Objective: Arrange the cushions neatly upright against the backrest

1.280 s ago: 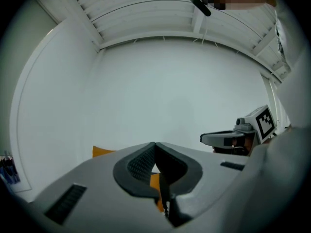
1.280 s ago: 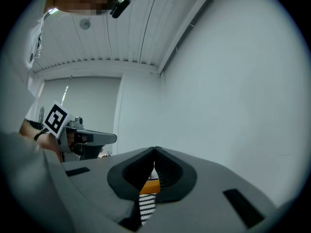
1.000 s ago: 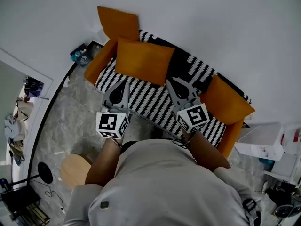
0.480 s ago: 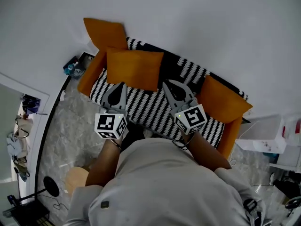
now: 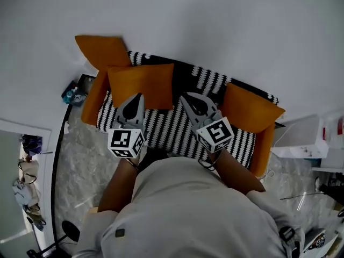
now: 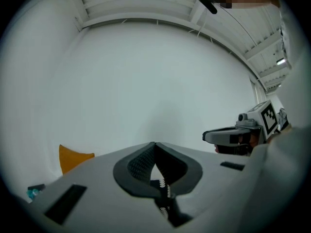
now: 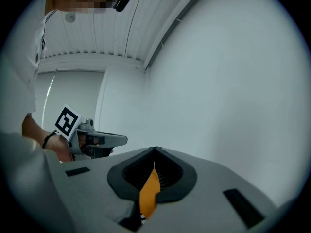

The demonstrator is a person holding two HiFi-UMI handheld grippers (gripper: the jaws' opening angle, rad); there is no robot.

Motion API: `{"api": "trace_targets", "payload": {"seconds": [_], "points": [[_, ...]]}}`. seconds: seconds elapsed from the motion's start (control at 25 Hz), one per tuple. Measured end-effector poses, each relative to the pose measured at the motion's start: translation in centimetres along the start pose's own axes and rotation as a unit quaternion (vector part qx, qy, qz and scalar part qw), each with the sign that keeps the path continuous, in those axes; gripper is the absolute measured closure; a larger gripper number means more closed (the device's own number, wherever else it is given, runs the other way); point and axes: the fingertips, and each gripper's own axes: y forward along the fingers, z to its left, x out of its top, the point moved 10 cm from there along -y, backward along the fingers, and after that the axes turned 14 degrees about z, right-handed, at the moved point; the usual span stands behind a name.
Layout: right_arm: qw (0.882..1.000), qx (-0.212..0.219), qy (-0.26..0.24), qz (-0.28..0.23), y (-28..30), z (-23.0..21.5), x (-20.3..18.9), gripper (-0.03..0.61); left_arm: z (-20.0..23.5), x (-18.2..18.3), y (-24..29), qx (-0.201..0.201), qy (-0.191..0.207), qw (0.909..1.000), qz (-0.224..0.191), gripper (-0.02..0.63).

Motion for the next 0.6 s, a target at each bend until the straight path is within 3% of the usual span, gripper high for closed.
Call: {"api": "trace_targets", "payload": {"seconds": [0.6], "points": [[0.998, -0.018, 0.032, 0.057, 14.4, -3.5, 1.0, 0.552, 14.1, 0.6, 9.8, -0.063, 0.015, 0.9952, 0.073, 0.604]]}}
